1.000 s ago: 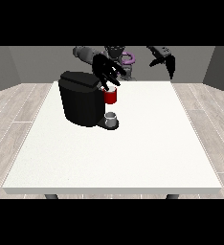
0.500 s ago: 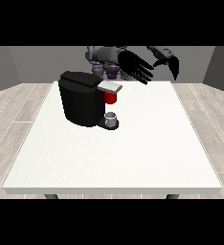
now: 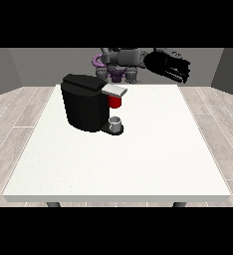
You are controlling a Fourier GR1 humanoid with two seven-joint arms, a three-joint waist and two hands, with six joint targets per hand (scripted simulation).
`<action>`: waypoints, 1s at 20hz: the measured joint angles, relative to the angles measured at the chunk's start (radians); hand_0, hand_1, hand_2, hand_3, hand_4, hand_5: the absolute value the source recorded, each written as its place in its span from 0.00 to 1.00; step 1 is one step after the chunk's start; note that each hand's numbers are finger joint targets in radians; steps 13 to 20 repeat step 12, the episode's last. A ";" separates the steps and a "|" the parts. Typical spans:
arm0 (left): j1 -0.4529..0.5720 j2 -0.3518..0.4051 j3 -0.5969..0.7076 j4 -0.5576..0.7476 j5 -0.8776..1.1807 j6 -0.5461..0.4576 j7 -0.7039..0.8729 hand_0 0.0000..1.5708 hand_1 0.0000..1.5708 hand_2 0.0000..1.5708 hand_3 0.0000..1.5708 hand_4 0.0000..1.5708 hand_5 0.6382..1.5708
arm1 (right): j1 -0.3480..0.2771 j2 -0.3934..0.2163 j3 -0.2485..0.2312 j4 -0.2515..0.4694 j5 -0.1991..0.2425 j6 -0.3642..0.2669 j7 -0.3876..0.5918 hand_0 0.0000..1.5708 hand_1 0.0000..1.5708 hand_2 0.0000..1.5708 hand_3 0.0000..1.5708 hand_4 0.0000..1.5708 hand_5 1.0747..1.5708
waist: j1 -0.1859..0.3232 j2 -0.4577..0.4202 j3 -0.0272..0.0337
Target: Insert the coffee pod into the coffee machine and close the lid
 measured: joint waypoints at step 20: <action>0.107 -0.002 0.034 0.017 0.003 0.039 -0.002 0.00 0.00 0.00 0.00 0.17 1.00 | 0.086 0.197 0.105 0.009 -0.024 0.002 -0.190 0.00 0.00 0.00 0.00 0.17 1.00 | -0.141 -0.117 -0.0016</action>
